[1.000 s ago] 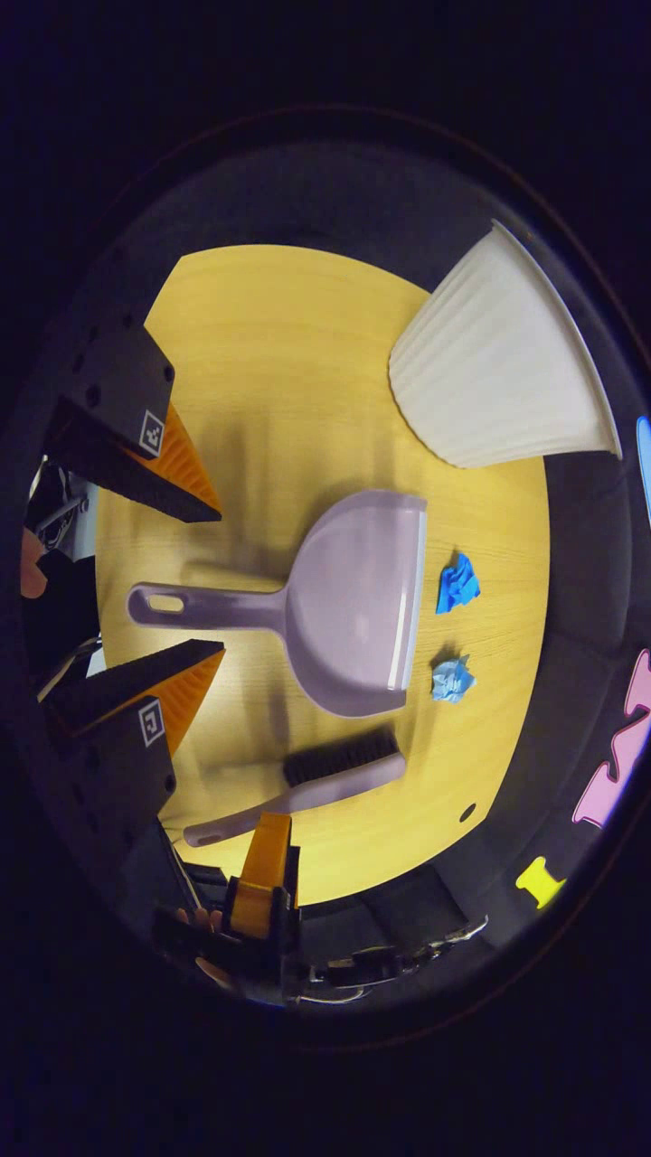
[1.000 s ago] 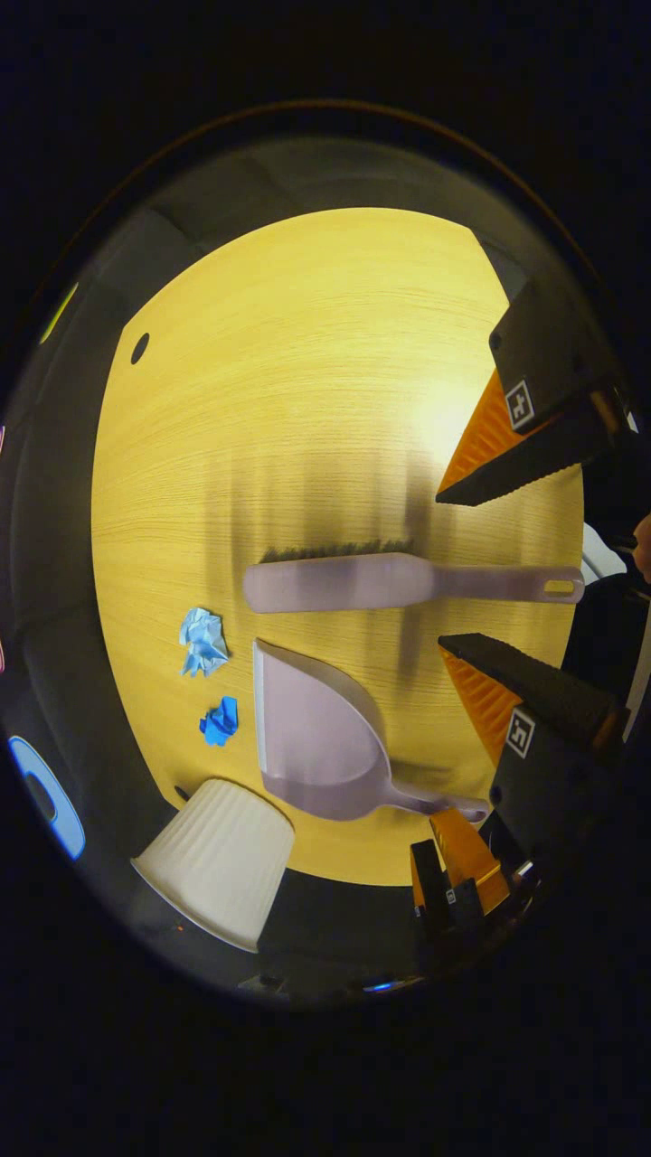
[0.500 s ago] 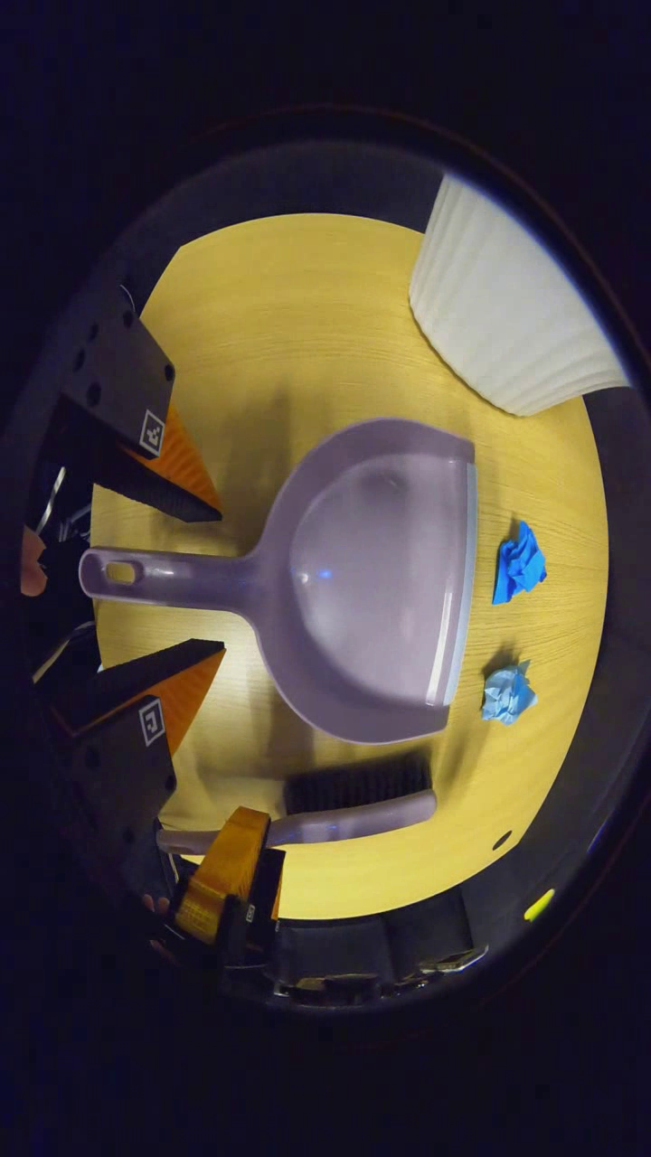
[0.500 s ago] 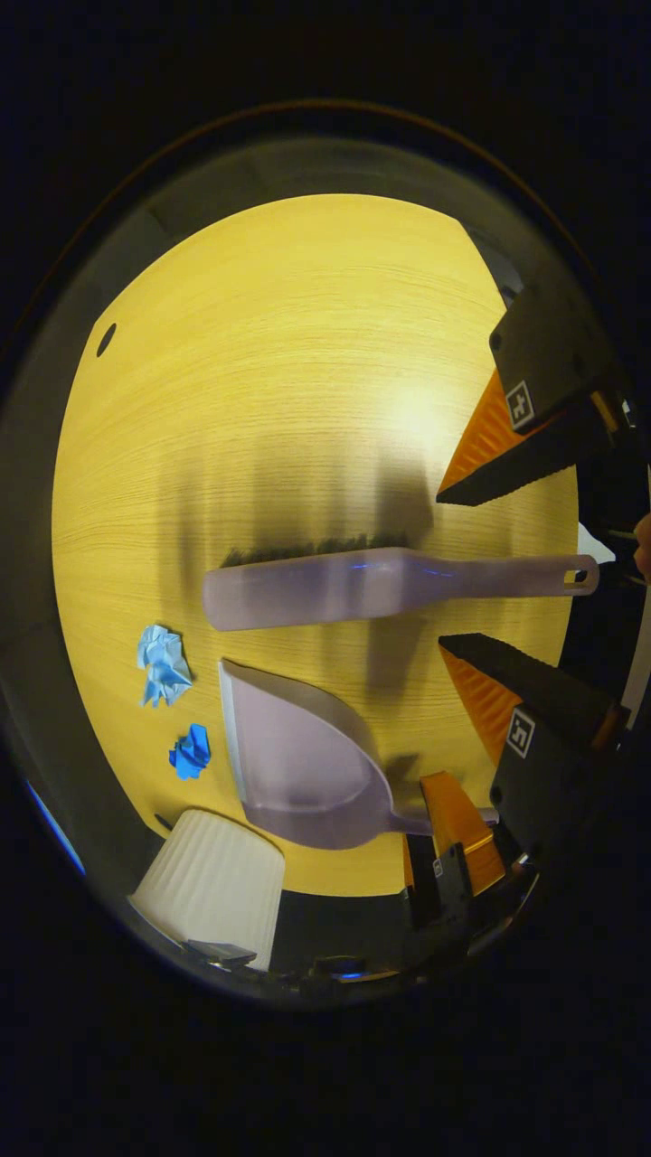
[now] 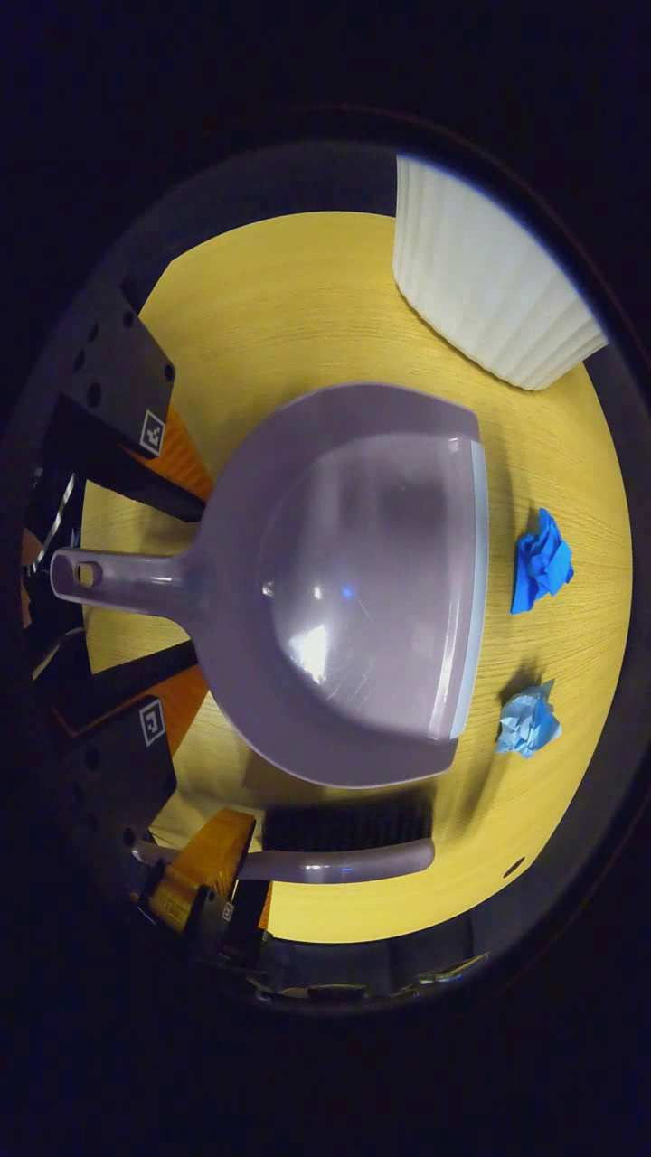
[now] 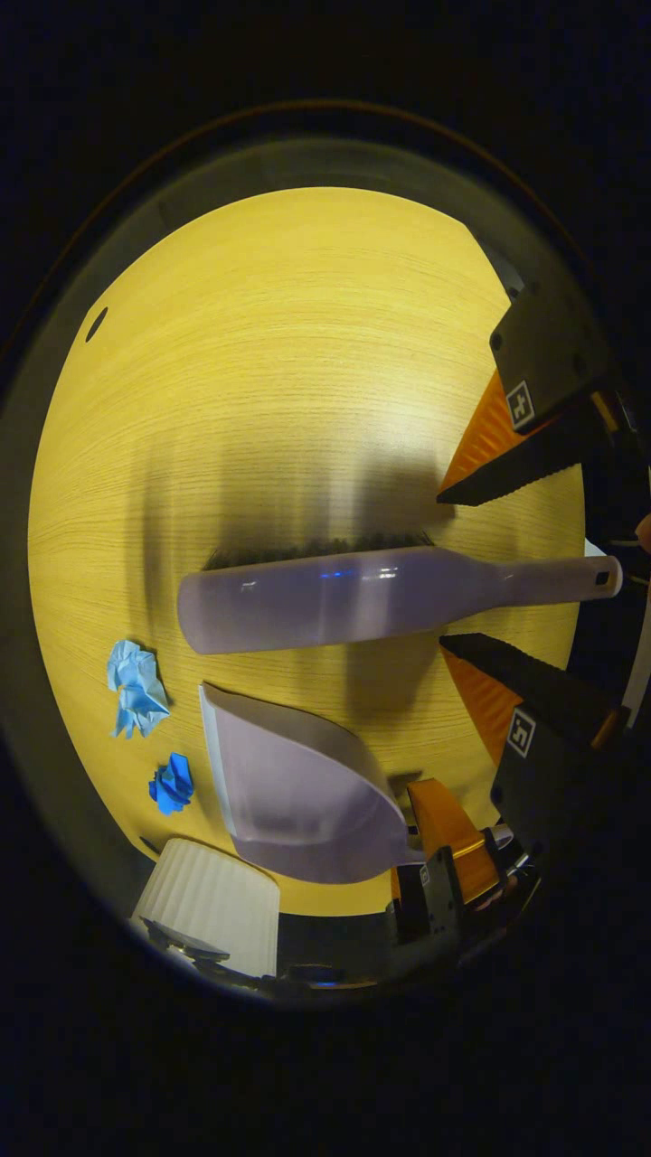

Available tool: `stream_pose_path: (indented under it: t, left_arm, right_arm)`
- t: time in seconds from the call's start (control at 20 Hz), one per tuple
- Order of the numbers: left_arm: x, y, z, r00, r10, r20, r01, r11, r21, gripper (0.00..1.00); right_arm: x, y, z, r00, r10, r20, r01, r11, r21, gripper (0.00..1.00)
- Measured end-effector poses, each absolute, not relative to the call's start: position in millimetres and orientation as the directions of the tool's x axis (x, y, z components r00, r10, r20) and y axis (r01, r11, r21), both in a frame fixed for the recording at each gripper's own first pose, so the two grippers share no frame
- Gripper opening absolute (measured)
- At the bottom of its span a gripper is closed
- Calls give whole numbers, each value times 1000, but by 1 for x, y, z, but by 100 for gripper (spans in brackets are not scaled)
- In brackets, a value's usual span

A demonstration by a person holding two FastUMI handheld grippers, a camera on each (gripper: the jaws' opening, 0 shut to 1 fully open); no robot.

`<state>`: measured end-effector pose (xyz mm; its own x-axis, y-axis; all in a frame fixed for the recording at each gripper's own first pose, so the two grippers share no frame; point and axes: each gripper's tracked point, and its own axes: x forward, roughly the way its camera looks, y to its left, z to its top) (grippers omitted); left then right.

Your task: Pick up the small broom and dustpan from the desktop, sweep the trash into the dustpan with the broom, and then empty the trash into the garbage bin.

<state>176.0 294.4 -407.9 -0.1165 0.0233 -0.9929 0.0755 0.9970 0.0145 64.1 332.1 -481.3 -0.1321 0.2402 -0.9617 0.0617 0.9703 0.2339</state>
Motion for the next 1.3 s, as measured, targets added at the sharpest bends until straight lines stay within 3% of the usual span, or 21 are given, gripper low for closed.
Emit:
stream_pose_path:
  t: [0.15, 0.3, 0.35, 0.4, 0.45, 0.5, 0.55, 0.6, 0.75, 0.8, 0.85, 0.9, 0.95, 1.1, 1.3]
  left_arm:
    - [179, 293, -411, -118, 28, -993, 73, 997, 20, 80]
    - [183, 294, -411, -121, 37, -992, 76, 997, 28, 72]
    - [182, 293, -412, -126, 38, -991, 77, 997, 28, 69]
    - [182, 293, -412, -132, 40, -990, 86, 996, 29, 65]
    - [181, 292, -414, -138, 39, -990, 93, 995, 26, 60]
    - [182, 291, -413, -140, 39, -989, 94, 995, 26, 54]
    - [182, 291, -415, -140, 38, -989, 88, 996, 26, 49]
    - [182, 290, -418, -139, 33, -990, 82, 996, 22, 49]
    - [182, 291, -414, -131, 43, -990, 88, 996, 32, 40]
    - [183, 292, -415, -132, 45, -990, 91, 995, 33, 39]
    - [183, 292, -413, -128, 49, -990, 99, 994, 37, 36]
    - [183, 293, -416, -123, 55, -991, 111, 993, 41, 33]
    - [183, 294, -414, -117, 62, -991, 130, 990, 46, 34]
    - [184, 294, -416, -100, 69, -993, 148, 987, 54, 30]
    - [185, 298, -414, -80, 60, -995, 154, 987, 47, 29]
  right_arm:
    - [62, 333, -485, -144, 233, -962, 56, 972, 227, 95]
    - [68, 332, -486, -136, 223, -965, 76, 974, 215, 60]
    - [67, 332, -486, -140, 222, -965, 77, 974, 213, 60]
    - [67, 331, -486, -143, 225, -964, 74, 974, 216, 70]
    - [65, 333, -488, -148, 226, -963, 74, 973, 217, 70]
    - [67, 332, -487, -147, 228, -962, 74, 973, 219, 63]
    - [67, 335, -486, -150, 236, -960, 78, 971, 227, 63]
    - [70, 333, -483, -140, 229, -963, 83, 972, 219, 51]
    - [66, 335, -489, -146, 222, -964, 53, 975, 216, 35]
    - [64, 336, -491, -148, 219, -964, 49, 976, 214, 41]
    - [66, 334, -487, -148, 215, -965, 42, 977, 211, 37]
    - [66, 335, -487, -146, 214, -966, 37, 977, 211, 24]
    - [66, 336, -488, -143, 216, -966, 31, 976, 214, 29]
    - [65, 334, -488, -141, 218, -966, 15, 976, 218, 20]
    - [70, 327, -482, -126, 230, -965, 14, 973, 230, 20]
